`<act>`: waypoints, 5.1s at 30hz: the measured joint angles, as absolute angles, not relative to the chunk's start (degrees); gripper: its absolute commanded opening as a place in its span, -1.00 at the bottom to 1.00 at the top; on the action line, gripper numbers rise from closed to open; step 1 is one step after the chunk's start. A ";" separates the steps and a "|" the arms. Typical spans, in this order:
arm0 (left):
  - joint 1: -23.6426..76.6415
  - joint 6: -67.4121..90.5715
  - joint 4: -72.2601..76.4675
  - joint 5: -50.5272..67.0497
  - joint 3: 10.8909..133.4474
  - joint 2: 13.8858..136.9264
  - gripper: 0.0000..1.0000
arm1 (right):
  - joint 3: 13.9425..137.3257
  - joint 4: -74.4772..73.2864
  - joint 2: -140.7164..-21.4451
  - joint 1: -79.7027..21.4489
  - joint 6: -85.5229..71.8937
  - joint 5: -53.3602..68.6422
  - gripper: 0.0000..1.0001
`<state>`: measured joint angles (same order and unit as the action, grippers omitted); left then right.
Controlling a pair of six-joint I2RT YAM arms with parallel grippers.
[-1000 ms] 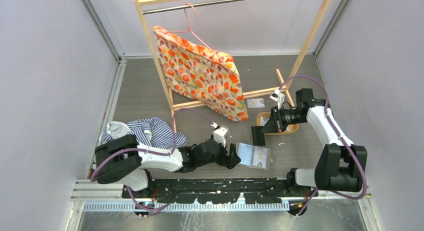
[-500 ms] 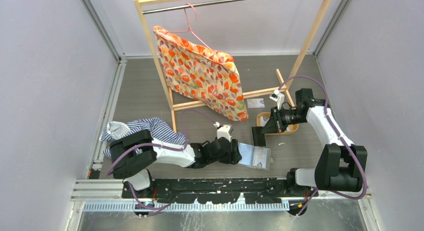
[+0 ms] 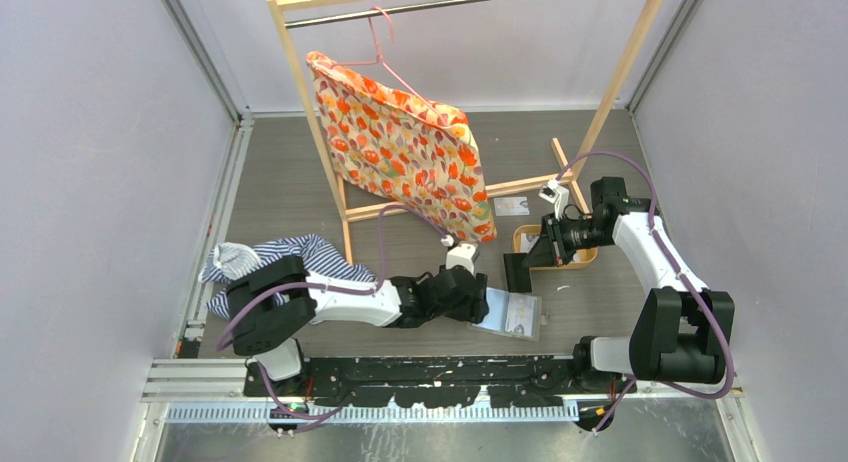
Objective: Put the credit cards into the card holder
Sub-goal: Adjust the credit card, then move the card holder to the center of the board.
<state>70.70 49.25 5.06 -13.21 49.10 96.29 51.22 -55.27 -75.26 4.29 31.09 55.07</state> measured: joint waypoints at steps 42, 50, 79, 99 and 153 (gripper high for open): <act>68.58 49.82 27.79 -14.50 30.06 89.41 0.04 | 52.51 -53.21 -78.02 4.01 28.58 52.18 -0.97; 71.79 40.58 29.26 2.24 45.30 97.47 -0.18 | 53.76 -54.08 -78.00 9.02 29.39 52.12 -0.97; 70.81 65.47 31.75 -17.52 41.12 105.03 -0.82 | 53.82 -54.87 -78.46 5.56 30.17 52.05 -0.97; 70.08 50.09 30.24 -18.11 27.38 81.58 0.77 | 47.03 -62.72 -64.55 -2.92 80.82 52.75 -0.97; 48.58 49.89 24.40 1.50 19.79 74.41 0.84 | 20.86 -18.85 -38.89 -78.37 56.03 -12.80 -0.98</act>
